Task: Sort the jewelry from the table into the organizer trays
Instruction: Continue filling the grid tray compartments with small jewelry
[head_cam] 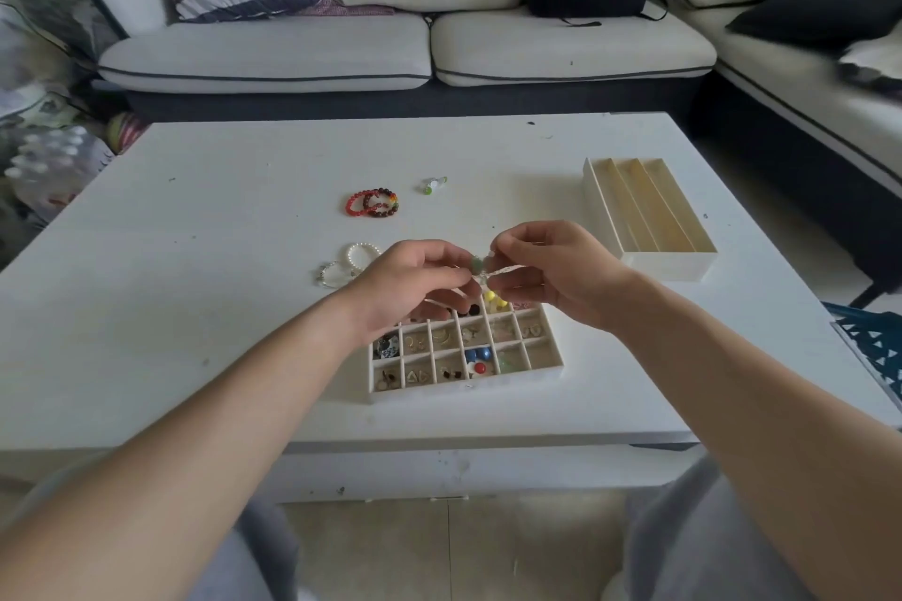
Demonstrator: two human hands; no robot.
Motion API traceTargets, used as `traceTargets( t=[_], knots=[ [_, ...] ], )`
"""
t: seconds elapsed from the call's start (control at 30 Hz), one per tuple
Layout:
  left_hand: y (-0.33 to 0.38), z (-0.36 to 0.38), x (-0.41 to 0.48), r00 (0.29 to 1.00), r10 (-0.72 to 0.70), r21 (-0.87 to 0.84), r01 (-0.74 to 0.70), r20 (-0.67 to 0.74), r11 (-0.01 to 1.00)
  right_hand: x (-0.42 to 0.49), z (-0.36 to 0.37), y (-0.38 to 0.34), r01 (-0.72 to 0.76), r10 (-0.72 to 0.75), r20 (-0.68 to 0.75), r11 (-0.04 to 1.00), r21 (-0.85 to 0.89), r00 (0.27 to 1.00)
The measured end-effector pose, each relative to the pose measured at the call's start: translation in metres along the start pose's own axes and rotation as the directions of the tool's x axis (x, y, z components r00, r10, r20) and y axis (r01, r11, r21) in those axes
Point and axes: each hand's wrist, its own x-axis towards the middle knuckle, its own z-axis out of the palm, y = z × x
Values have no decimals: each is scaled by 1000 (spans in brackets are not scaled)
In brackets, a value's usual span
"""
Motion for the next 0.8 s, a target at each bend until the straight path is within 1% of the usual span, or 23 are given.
traceTargets(
  t=[0.27,0.37,0.43,0.5,0.6,0.8],
  knots=[
    [-1,12,14,997,-82,-247,76,-14,966,9,-3,1,-40,43,-34,995,92,999],
    [-3,15,17,993,-118,-280,114,1,953,14,-4,2,-34,37,-52,997,63,998],
    [-6,16,20,992,-127,-237,122,-6,964,16,-5,3,-28,30,-57,999,34,998],
    [-10,17,23,992,-115,-155,108,-42,982,18,-7,5,-37,37,-55,999,-3,998],
    [-18,19,26,989,-114,-56,109,-93,992,20,-10,9,-78,75,-39,995,-70,996],
    [-32,23,27,986,-134,38,139,-104,990,25,-18,22,-161,159,-25,980,-114,987]
  ],
)
